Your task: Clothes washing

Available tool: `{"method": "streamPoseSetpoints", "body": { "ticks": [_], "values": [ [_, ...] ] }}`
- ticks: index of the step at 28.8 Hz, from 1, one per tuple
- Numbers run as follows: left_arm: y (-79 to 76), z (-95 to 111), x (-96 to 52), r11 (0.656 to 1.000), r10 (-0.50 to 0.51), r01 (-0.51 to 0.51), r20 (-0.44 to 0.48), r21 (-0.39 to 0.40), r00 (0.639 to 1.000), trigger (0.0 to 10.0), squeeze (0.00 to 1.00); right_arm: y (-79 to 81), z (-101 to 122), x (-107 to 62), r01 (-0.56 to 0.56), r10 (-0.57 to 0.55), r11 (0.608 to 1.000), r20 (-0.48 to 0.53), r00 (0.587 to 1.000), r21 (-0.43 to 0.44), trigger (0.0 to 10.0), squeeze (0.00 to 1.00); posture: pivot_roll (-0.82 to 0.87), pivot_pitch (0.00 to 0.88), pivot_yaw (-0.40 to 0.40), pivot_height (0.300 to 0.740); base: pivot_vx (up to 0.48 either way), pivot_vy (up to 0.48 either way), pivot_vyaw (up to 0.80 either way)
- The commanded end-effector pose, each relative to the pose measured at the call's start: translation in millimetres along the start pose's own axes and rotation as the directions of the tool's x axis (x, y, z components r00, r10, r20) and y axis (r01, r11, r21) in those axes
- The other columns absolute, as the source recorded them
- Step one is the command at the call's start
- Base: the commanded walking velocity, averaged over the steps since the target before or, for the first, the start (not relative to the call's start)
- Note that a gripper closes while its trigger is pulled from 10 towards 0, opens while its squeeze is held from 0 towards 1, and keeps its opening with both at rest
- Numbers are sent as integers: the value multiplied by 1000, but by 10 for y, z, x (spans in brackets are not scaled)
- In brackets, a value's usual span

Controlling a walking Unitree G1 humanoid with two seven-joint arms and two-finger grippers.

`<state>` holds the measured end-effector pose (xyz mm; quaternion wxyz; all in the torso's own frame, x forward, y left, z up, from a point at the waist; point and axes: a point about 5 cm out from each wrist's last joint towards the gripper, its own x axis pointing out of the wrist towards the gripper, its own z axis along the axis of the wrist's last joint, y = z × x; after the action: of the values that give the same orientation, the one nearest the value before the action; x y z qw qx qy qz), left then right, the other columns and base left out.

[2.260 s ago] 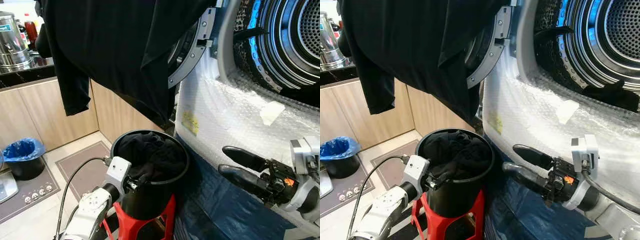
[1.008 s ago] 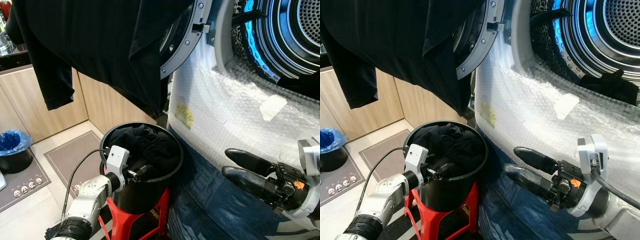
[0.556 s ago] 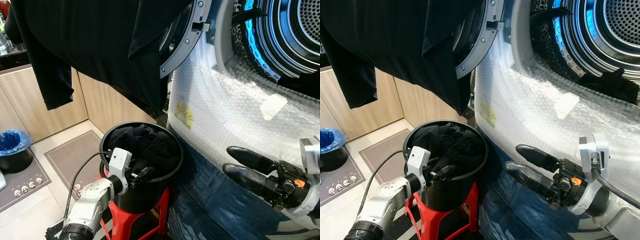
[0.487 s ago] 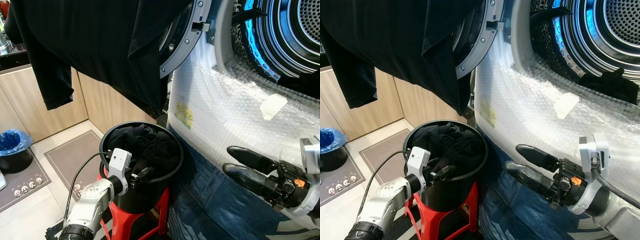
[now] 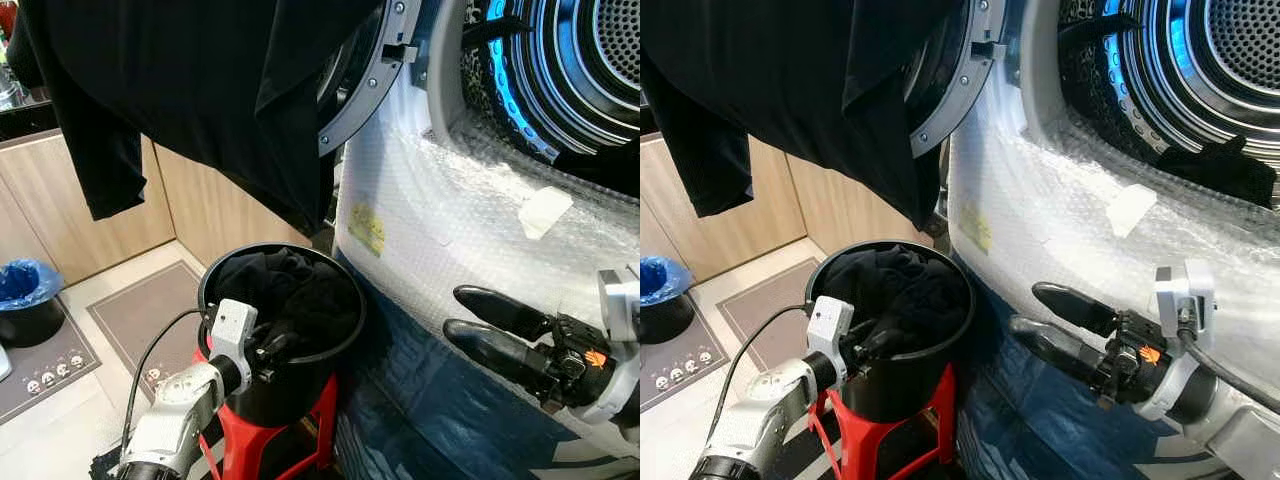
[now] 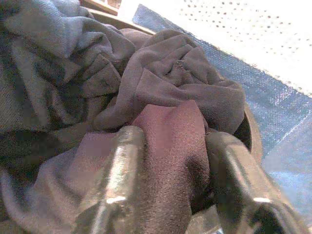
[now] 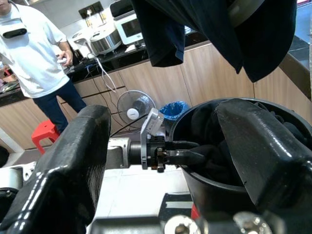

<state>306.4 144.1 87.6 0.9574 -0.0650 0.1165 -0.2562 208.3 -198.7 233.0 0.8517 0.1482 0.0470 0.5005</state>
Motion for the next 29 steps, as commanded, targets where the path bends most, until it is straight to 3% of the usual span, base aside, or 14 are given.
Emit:
{"method": "streamPoseSetpoints", "body": {
  "ticks": [1, 23, 29],
  "values": [
    [-18, 11, -13, 1000, 1, -1, 2, -10, 1000, 0, 0, 1, 33, 11, -3, 3, 1000, -6, 1000, -22, 10000, 0, -132, 126, -108, 740, 0, 0, 0],
    [52, -1, -190, 998, 70, -70, 18, -8, 997, 0, 0, -32, 38, 54, -34, 34, 999, -11, 999, -27, 10000, 0, -107, 104, -116, 740, 0, 0, 0],
    [80, 65, -264, 994, 105, -107, 69, 18, 992, 0, 0, -87, 39, 80, -34, 34, 999, -1, 999, -33, 10000, 0, -86, 78, -117, 740, 0, 0, 0]
  ]
}}
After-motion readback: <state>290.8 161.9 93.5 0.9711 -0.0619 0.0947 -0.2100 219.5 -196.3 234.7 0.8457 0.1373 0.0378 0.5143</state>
